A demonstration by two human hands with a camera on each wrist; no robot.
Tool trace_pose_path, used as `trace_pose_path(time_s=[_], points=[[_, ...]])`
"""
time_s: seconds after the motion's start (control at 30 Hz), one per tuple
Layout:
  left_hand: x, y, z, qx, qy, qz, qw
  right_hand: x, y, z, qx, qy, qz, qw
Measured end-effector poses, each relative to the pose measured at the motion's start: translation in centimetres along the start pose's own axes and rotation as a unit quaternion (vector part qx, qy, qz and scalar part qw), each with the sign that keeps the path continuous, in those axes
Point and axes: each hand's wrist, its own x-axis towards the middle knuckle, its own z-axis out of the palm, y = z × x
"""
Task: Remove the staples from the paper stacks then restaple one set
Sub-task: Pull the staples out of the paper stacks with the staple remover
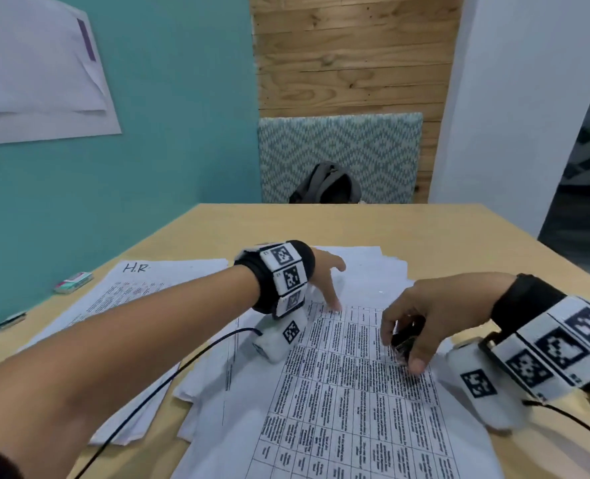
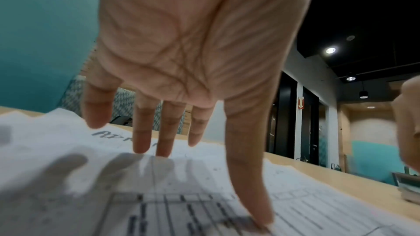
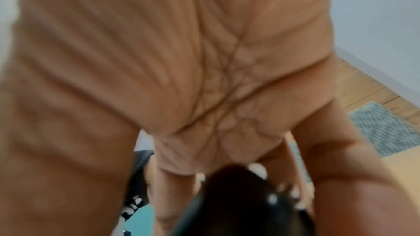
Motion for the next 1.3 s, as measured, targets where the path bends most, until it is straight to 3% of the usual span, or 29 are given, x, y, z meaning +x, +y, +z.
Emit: trace_pose_path(time_s=[0.23,0.33,0.5,0.87,0.97,1.03,1.2,1.3], points=[[1.8,0.8,0.0,0.057,-0.007,0.003,0.998,0.0,1.3,-0.5,0.063,-0.007,-0.006,0.998],[2.7,0.1,0.1,0.034,0.028,0.006,0.999,-0.2,2.1,-1.0,0.066,0.026,0.010,0.997],[3.6,-1.4,0.0,-0.038,0.147,0.027,0.988,-1.0,3.6,-2.1,0.086,0.104,0.045,0.990],[2.9,-2.5,-2.8,-0.056,0.238,0.089,0.966,-1.3,4.9,-2.5,0.156,0.202,0.078,0.964],[2.2,-2.9,-4.3,-0.065,0.285,0.110,0.950,-0.9,5.2,-2.6,0.240,0.245,0.056,0.938],[1.5,-3.2,-5.4,-0.093,0.329,0.135,0.930,-0.7,5.3,-2.7,0.322,0.287,0.026,0.902],[-1.0,-3.3,-7.4,-0.179,0.415,0.220,0.864,-0.3,5.0,-3.7,0.463,0.349,-0.099,0.809],[-1.5,-4.1,-7.6,-0.242,0.467,0.232,0.818,0.0,4.7,-4.2,0.509,0.349,-0.141,0.775]])
